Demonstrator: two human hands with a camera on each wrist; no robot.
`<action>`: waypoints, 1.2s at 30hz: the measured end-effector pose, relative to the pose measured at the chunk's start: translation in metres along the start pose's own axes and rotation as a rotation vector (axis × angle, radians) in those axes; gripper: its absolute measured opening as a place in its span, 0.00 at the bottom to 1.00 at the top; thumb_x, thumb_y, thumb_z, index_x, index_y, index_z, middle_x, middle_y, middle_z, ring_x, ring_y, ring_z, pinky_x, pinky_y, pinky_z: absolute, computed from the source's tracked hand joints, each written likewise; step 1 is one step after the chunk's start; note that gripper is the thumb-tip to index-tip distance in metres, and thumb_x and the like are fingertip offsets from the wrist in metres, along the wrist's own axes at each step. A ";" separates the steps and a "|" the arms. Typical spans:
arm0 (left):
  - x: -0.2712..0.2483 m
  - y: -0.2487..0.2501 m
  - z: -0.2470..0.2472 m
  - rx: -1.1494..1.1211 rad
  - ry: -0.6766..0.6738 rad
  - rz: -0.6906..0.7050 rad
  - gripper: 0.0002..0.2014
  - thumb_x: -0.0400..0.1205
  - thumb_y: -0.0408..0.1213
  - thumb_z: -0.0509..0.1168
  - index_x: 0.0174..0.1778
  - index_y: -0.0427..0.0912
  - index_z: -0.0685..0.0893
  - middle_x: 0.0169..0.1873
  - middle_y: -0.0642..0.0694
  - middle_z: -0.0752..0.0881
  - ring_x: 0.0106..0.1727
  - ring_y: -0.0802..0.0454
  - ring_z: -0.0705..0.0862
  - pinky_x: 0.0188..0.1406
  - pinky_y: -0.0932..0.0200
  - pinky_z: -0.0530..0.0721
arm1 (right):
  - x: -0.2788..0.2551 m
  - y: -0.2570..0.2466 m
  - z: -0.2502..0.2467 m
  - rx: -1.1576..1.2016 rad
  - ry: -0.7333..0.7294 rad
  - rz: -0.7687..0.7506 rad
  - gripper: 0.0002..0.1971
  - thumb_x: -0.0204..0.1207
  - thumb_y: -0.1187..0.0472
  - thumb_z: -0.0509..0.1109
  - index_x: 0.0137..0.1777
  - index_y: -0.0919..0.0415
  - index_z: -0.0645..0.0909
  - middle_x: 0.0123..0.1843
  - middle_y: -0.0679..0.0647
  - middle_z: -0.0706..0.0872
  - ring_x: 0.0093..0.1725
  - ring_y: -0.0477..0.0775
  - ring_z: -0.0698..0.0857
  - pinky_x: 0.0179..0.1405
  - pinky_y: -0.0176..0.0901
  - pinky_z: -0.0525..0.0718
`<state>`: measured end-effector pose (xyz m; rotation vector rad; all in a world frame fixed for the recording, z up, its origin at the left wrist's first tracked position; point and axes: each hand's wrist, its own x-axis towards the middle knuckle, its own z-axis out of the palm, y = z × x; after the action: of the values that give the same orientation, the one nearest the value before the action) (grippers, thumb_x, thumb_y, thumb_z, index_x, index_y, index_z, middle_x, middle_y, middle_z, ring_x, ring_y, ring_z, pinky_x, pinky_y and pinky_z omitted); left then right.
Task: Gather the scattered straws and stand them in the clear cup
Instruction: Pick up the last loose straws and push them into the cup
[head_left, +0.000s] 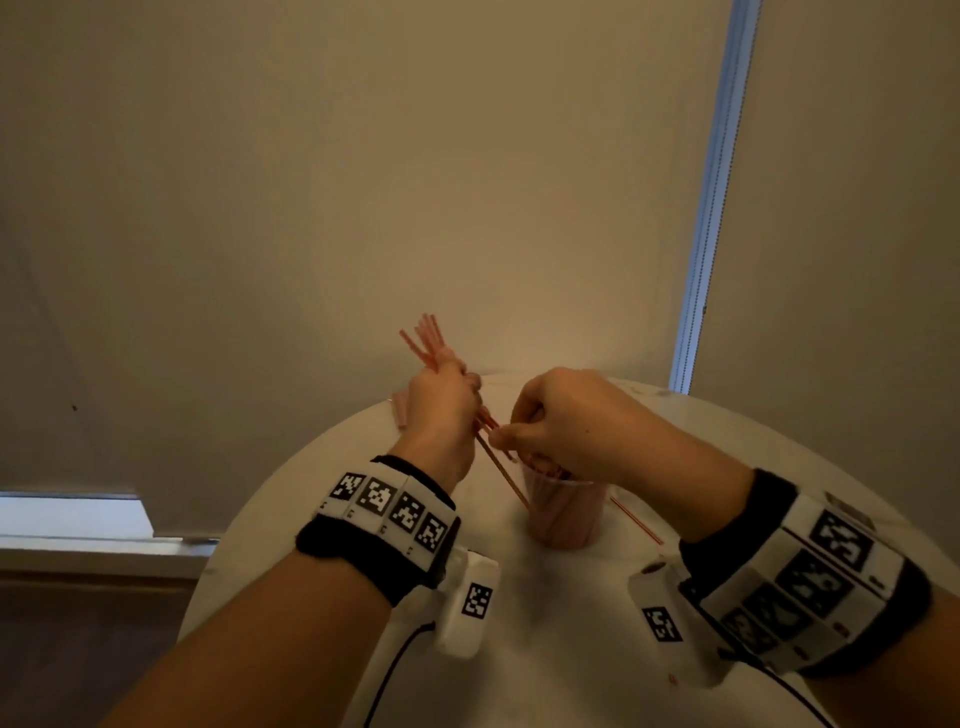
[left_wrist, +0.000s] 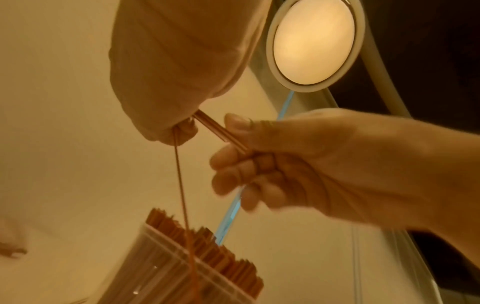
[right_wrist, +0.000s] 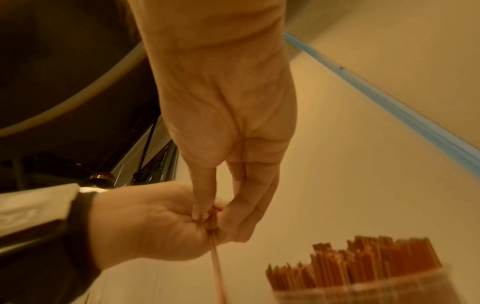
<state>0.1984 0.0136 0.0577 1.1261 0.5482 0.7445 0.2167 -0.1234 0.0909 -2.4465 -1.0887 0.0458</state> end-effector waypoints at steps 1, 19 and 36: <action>0.003 0.003 -0.005 -0.074 0.014 -0.018 0.18 0.94 0.47 0.54 0.44 0.42 0.79 0.24 0.52 0.74 0.25 0.56 0.70 0.30 0.59 0.72 | -0.001 0.000 0.005 -0.010 -0.062 -0.001 0.18 0.75 0.39 0.74 0.49 0.55 0.90 0.39 0.50 0.92 0.39 0.48 0.89 0.47 0.49 0.89; -0.008 -0.001 -0.006 -0.040 -0.469 -0.184 0.23 0.86 0.64 0.62 0.49 0.44 0.78 0.26 0.53 0.71 0.23 0.59 0.66 0.20 0.66 0.62 | 0.004 0.019 -0.001 0.293 0.274 0.003 0.05 0.76 0.52 0.77 0.42 0.50 0.85 0.35 0.46 0.91 0.35 0.43 0.90 0.41 0.43 0.90; 0.023 -0.008 0.015 -0.503 -0.506 -0.075 0.21 0.90 0.56 0.59 0.35 0.47 0.74 0.25 0.53 0.64 0.23 0.59 0.63 0.21 0.65 0.65 | 0.032 0.023 0.010 0.497 -0.052 -0.028 0.06 0.79 0.61 0.75 0.44 0.63 0.88 0.36 0.51 0.93 0.37 0.48 0.93 0.49 0.44 0.91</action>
<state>0.2258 0.0203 0.0546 0.7727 -0.0312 0.4662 0.2529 -0.1104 0.0773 -1.9925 -0.9911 0.3316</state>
